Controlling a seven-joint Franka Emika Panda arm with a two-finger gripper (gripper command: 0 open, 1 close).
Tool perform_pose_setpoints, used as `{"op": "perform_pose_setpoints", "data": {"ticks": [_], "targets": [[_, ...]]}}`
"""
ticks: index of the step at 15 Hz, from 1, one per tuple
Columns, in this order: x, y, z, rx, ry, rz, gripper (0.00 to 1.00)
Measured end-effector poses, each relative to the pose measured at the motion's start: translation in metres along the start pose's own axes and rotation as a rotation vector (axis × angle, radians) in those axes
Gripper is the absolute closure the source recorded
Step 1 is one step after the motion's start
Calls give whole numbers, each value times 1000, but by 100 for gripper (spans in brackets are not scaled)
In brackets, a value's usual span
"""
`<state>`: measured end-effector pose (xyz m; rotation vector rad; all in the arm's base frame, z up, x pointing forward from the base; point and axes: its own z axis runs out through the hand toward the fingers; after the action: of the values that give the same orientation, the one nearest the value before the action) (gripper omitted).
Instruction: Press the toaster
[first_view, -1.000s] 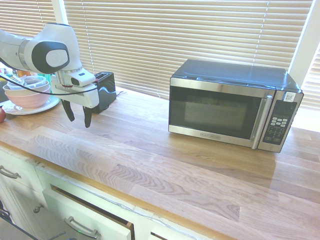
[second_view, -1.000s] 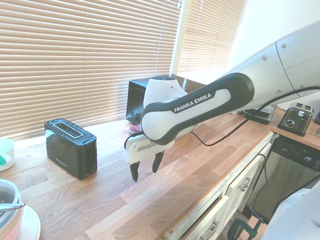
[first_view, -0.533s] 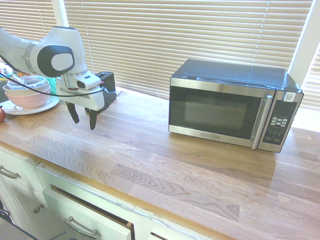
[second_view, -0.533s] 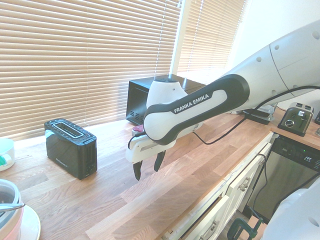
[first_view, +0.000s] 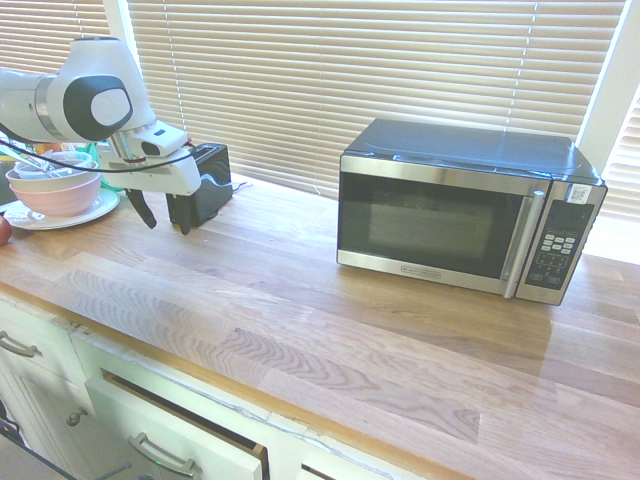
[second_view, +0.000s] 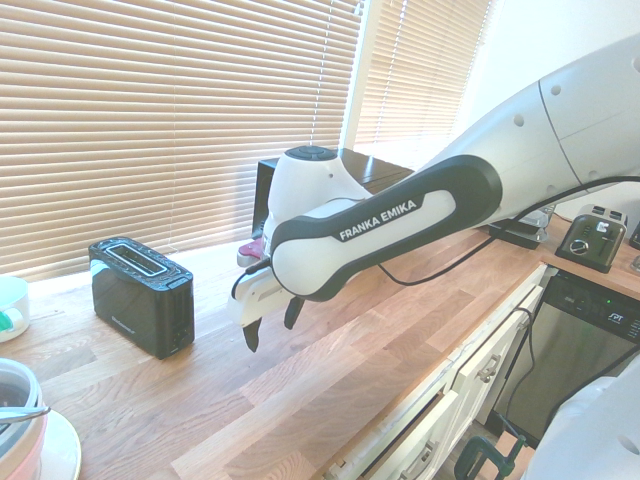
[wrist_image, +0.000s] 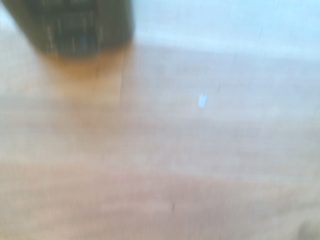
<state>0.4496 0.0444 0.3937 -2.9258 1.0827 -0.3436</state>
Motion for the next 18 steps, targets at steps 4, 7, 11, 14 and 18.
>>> {"op": "perform_pose_setpoints", "data": {"ticks": [4, 7, 11, 14, 18], "targets": [[8, -12, -16, 40, 50, -30, 100], [9, -28, -30, 73, 92, -68, 100], [9, -43, -33, 110, 136, -105, 100], [7, -54, -31, 128, 176, -154, 100], [0, -80, -38, 140, 227, -225, 100]]}}
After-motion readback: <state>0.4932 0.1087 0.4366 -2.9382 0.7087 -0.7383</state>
